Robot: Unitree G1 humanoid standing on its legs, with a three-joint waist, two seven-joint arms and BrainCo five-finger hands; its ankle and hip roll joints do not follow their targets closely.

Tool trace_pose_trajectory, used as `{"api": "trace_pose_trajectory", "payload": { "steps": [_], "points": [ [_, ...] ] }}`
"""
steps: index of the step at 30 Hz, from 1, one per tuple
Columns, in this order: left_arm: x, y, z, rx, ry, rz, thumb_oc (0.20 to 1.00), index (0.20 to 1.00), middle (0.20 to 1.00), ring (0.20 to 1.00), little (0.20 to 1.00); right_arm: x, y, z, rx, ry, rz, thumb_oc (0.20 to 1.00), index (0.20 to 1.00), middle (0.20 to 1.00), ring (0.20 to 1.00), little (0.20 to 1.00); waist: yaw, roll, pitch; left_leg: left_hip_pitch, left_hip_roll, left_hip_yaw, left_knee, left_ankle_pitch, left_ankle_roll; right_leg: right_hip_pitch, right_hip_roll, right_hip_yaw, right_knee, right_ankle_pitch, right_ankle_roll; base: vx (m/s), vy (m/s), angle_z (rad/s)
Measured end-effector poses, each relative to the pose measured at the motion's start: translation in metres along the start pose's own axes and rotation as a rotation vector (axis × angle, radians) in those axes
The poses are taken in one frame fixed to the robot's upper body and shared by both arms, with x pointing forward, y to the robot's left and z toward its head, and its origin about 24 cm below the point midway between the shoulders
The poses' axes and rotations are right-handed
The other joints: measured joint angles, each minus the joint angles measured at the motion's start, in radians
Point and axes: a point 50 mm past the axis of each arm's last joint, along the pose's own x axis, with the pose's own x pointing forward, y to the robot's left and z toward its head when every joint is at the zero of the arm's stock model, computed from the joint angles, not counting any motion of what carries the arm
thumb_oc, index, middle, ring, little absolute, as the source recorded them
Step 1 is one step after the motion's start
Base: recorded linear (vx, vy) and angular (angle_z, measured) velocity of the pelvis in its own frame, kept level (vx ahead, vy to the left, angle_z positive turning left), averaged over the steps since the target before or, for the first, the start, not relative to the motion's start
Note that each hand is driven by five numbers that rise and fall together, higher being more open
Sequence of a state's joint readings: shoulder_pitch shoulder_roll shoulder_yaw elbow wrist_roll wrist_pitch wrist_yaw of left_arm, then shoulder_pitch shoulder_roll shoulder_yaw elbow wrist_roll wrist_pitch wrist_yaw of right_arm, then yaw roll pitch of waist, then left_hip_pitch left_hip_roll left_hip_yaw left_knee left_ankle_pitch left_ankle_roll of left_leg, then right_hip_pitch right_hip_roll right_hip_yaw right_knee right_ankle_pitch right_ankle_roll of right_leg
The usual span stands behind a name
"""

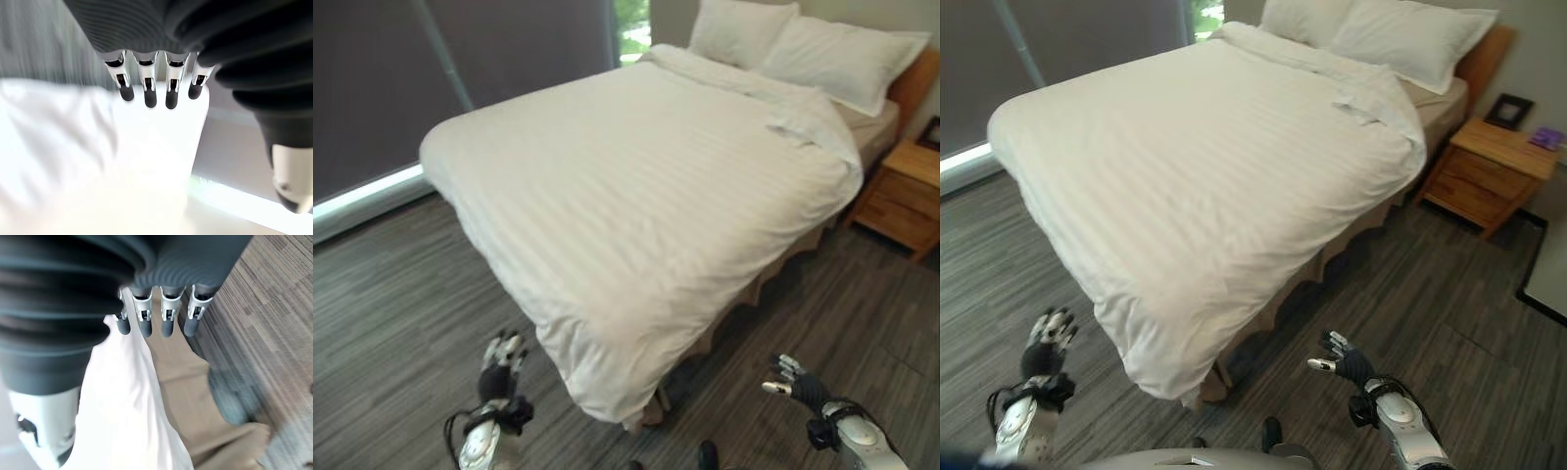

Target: Making the bed.

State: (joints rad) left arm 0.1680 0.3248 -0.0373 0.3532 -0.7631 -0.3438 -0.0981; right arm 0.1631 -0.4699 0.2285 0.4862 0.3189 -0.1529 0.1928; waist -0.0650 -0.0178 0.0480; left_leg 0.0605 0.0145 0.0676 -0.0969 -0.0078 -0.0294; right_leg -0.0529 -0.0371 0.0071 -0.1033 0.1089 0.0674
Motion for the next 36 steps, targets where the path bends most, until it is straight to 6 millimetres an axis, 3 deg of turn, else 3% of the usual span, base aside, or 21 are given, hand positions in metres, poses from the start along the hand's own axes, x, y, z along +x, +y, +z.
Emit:
{"api": "trace_pose_trajectory", "payload": {
  "steps": [2,3,4,5,7,8,9,11,13,14,16,19,20,21,22,23,25,29,30,32,36],
  "points": [
    [0.0,-0.034,0.009,0.139,0.028,-0.257,1.0,1.0,1.0,1.0,1.0,0.006,0.011,0.024,0.006,-0.108,0.026,1.0,1.0,1.0,1.0,1.0,-0.017,-0.008,0.006,-0.008,0.002,0.159,0.001,-0.009,0.019,-0.075,0.018,0.165,0.001,0.047,0.07,-0.13,-0.057,-1.92],
    [0.004,-0.043,0.013,0.156,0.009,-0.32,1.0,1.0,1.0,1.0,1.0,0.004,0.011,0.025,0.01,-0.122,0.021,1.0,1.0,1.0,1.0,1.0,-0.044,-0.005,0.009,-0.012,0.007,0.193,-0.002,-0.018,0.03,-0.09,0.016,0.171,0.005,0.041,0.08,-0.28,-0.172,-1.1],
    [0.017,-0.061,0.013,0.148,-0.001,-0.383,1.0,1.0,1.0,1.0,1.0,-0.007,0.006,0.02,0.054,-0.129,-0.041,1.0,1.0,1.0,1.0,1.0,-0.131,0.001,0.014,-0.02,0.009,0.194,-0.002,-0.008,0.04,-0.096,0.015,0.178,0.012,0.041,0.1,-0.23,-0.135,-0.53],
    [0.023,-0.063,0.016,0.142,-0.016,-0.382,1.0,1.0,1.0,1.0,1.0,-0.01,0.004,0.016,0.07,-0.121,-0.06,1.0,1.0,1.0,1.0,1.0,-0.139,-0.002,0.016,-0.019,0.01,0.208,-0.002,-0.007,0.041,-0.109,0.02,0.176,0.037,0.035,0.094,-0.27,-0.152,-0.58],
    [0.027,-0.068,0.009,0.141,0.009,-0.392,1.0,1.0,1.0,1.0,1.0,-0.006,0.002,0.014,0.094,-0.112,-0.1,1.0,1.0,1.0,1.0,1.0,-0.117,0.032,0.026,-0.018,0.079,0.348,0.001,0.0,0.046,-0.22,0.019,-0.03,0.252,-0.042,0.002,-0.22,-0.14,-1.37],
    [0.025,-0.072,0.002,0.136,0.04,-0.401,1.0,1.0,1.0,1.0,1.0,-0.006,0.001,0.014,0.097,-0.113,-0.113,1.0,1.0,1.0,1.0,1.0,-0.116,0.058,0.037,-0.017,0.117,0.381,0.002,0.009,0.033,-0.235,0.005,-0.08,0.321,-0.062,0.012,-0.23,-0.212,-1.29],
    [0.022,-0.074,-0.003,0.132,0.066,-0.41,1.0,1.0,1.0,1.0,1.0,-0.006,0.0,0.014,0.108,-0.115,-0.123,1.0,1.0,1.0,1.0,1.0,-0.109,0.08,0.047,-0.004,0.149,0.409,0.007,0.016,0.027,-0.237,-0.044,-0.154,0.407,-0.089,0.026,-0.21,-0.251,-1.23],
    [0.015,-0.08,-0.014,0.124,0.119,-0.44,1.0,1.0,1.0,1.0,1.0,-0.006,0.005,0.015,0.112,-0.118,-0.111,1.0,1.0,1.0,1.0,1.0,-0.059,0.067,0.054,0.035,0.183,0.5,0.033,0.017,0.025,-0.195,-0.237,-0.235,0.578,-0.144,0.093,-0.1,-0.247,-1.24],
    [0.009,-0.07,-0.018,0.131,0.151,-0.432,1.0,1.0,1.0,1.0,1.0,-0.002,0.014,0.017,0.134,-0.131,-0.103,1.0,1.0,1.0,1.0,1.0,-0.013,0.008,0.042,0.083,0.193,0.502,0.067,0.012,0.018,-0.045,-0.37,-0.296,0.434,-0.138,0.131,-0.15,-0.575,-1.21],
    [0.005,-0.062,-0.022,0.115,0.168,-0.393,1.0,1.0,1.0,1.0,1.0,0.004,0.017,0.019,0.14,-0.135,-0.101,1.0,1.0,1.0,1.0,1.0,-0.006,0.005,0.047,0.087,0.231,0.517,0.089,0.037,0.009,-0.017,-0.327,-0.364,0.381,-0.199,0.138,-0.21,-0.757,-1.24],
    [-0.003,-0.051,-0.035,0.024,0.197,-0.29,1.0,1.0,1.0,1.0,1.0,0.009,0.02,0.029,0.15,-0.17,-0.106,1.0,1.0,1.0,1.0,1.0,0.001,0.037,0.052,0.055,0.343,0.561,0.169,0.083,-0.023,-0.01,-0.223,-0.362,0.32,-0.173,0.08,-0.08,-0.481,-0.84],
    [-0.007,-0.047,-0.042,-0.034,0.2,-0.218,1.0,1.0,1.0,1.0,1.0,0.002,0.01,0.034,0.134,-0.196,-0.119,1.0,1.0,1.0,1.0,1.0,0.008,0.035,0.046,-0.003,0.389,0.45,0.175,0.212,-0.05,-0.012,-0.096,-0.316,0.233,-0.156,0.003,-0.12,-0.446,-0.7],
    [-0.004,-0.043,-0.039,-0.052,0.184,-0.186,1.0,1.0,1.0,1.0,1.0,0.001,0.01,0.037,0.13,-0.209,-0.117,1.0,1.0,1.0,1.0,1.0,0.022,0.002,0.058,-0.017,0.394,0.386,0.218,0.224,-0.053,-0.015,-0.075,-0.281,0.22,-0.147,-0.021,-0.05,-0.442,-1.01],
    [-0.007,-0.038,-0.035,-0.078,0.162,-0.151,1.0,1.0,1.0,1.0,1.0,0.005,0.011,0.042,0.119,-0.225,-0.105,1.0,1.0,1.0,1.0,1.0,0.032,-0.034,0.062,-0.017,0.35,0.264,0.252,0.232,-0.037,-0.027,-0.053,-0.234,0.21,-0.136,-0.043,0.03,-0.381,-1.65],
    [-0.01,-0.027,-0.03,-0.101,0.125,-0.097,1.0,1.0,1.0,1.0,1.0,0.011,0.015,0.047,0.107,-0.231,-0.08,1.0,1.0,1.0,1.0,1.0,0.061,-0.089,0.06,-0.021,0.266,0.022,0.297,0.207,-0.025,-0.063,-0.054,-0.143,0.227,-0.132,-0.074,0.05,-0.291,-1.84],
    [-0.011,-0.02,-0.031,-0.129,0.118,-0.048,1.0,1.0,1.0,1.0,1.0,0.011,0.011,0.047,0.114,-0.237,-0.094,1.0,1.0,1.0,1.0,1.0,0.073,-0.133,0.065,-0.023,0.177,-0.124,0.316,0.099,-0.124,-0.032,-0.059,-0.09,0.171,-0.109,-0.097,0.07,-0.25,-1.58],
    [-0.009,-0.024,-0.031,-0.14,0.113,-0.055,1.0,1.0,1.0,1.0,1.0,0.002,0.0,0.035,0.147,-0.202,-0.152,1.0,1.0,1.0,1.0,1.0,0.066,-0.133,0.064,-0.051,0.116,-0.126,0.326,0.049,-0.143,0.038,-0.046,-0.099,0.093,-0.076,-0.082,0.09,-0.151,-0.38],
    [-0.009,-0.025,-0.032,-0.216,0.096,-0.038,1.0,1.0,1.0,1.0,1.0,-0.015,-0.014,0.008,0.217,-0.131,-0.243,1.0,1.0,1.0,1.0,1.0,0.045,-0.087,0.042,-0.148,-0.025,-0.046,0.204,0.055,-0.049,0.08,-0.028,-0.134,0.029,-0.08,-0.063,0.07,-0.038,0.12],
    [-0.016,-0.022,-0.038,-0.222,0.12,-0.018,1.0,1.0,1.0,1.0,1.0,-0.016,-0.011,0.009,0.212,-0.135,-0.23,1.0,1.0,1.0,1.0,1.0,0.036,-0.033,0.026,-0.135,-0.006,-0.001,0.145,0.053,0.036,0.083,0.01,-0.133,0.031,-0.083,-0.047,0.06,0.019,-0.03],
    [-0.016,-0.025,-0.04,-0.219,0.131,-0.031,1.0,1.0,1.0,1.0,1.0,-0.014,-0.007,0.011,0.214,-0.142,-0.216,1.0,1.0,1.0,1.0,1.0,0.037,0.003,0.016,-0.099,0.008,-0.022,0.055,0.029,0.07,0.077,0.033,-0.132,0.036,-0.085,-0.038,0.12,0.048,0.0],
    [-0.018,-0.026,-0.04,-0.219,0.133,-0.031,1.0,1.0,1.0,1.0,1.0,-0.001,0.01,0.023,0.242,-0.188,-0.147,1.0,1.0,1.0,1.0,1.0,0.041,0.014,0.01,-0.05,-0.026,0.004,0.006,0.032,0.056,0.075,-0.007,-0.104,0.074,-0.108,0.004,0.1,0.072,-0.12]
  ]
}}
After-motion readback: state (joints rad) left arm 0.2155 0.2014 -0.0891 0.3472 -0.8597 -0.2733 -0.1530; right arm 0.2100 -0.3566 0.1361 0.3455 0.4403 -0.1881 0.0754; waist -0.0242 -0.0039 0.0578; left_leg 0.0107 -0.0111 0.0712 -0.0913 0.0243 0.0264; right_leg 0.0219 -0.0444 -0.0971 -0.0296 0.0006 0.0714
